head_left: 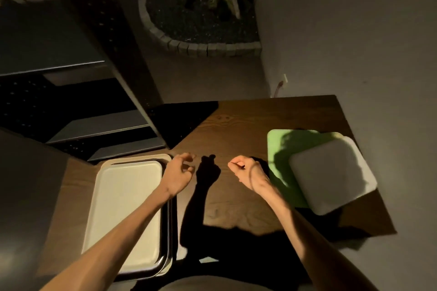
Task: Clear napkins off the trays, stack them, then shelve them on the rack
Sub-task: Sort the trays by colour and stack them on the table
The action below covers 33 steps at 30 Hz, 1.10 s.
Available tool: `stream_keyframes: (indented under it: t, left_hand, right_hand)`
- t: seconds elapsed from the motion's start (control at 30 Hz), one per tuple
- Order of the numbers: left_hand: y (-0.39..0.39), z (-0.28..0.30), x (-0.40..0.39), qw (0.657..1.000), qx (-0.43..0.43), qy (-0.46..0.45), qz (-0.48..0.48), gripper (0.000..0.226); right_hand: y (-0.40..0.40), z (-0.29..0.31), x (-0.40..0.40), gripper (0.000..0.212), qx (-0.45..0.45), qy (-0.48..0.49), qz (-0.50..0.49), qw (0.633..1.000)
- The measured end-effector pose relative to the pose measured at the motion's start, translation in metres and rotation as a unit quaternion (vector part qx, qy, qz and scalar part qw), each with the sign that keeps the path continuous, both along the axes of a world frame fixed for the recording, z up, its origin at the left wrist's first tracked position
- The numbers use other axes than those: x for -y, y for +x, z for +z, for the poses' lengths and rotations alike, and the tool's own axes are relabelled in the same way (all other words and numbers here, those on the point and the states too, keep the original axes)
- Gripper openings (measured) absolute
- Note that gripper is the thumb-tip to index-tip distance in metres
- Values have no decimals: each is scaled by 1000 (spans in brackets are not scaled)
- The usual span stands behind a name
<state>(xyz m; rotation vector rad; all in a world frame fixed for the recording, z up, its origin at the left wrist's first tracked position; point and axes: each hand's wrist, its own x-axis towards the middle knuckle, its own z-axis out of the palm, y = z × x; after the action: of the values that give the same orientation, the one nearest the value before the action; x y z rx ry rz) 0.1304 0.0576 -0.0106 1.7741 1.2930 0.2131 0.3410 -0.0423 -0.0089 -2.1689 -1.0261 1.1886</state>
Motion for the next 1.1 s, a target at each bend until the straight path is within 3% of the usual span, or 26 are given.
stream_keyframes:
  t: [0.27,0.43,0.53,0.67,0.8,1.0,1.1]
  left_hand:
    - [101,-9,48,993,3,-103,-65,28]
    - [148,-15,75,987,-24,-130,-89,33]
    - [168,-19,89,984,-36,-135,-109,28]
    - [184,-22,102,978,-64,-133,-144,29]
    - [191,-21,112,975,-79,-132,-163,25]
    - [188,-18,119,969,-84,-149,-177,25]
    - [186,-16,120,970,-75,-158,-171,24]
  right_hand:
    - [90,-25,74,30,35,-8,-147,988]
    - [139,-57,139,41,47,-47,-289,955]
    - [157,-66,170,50,80,-46,-422,902]
    - [164,-71,188,57,31,-110,-455,883]
    - [167,-80,195,66,-11,-99,-494,863]
    - [177,-80,200,66,-128,-81,-607,780]
    - [174,-78,197,68,-147,-24,-634,759]
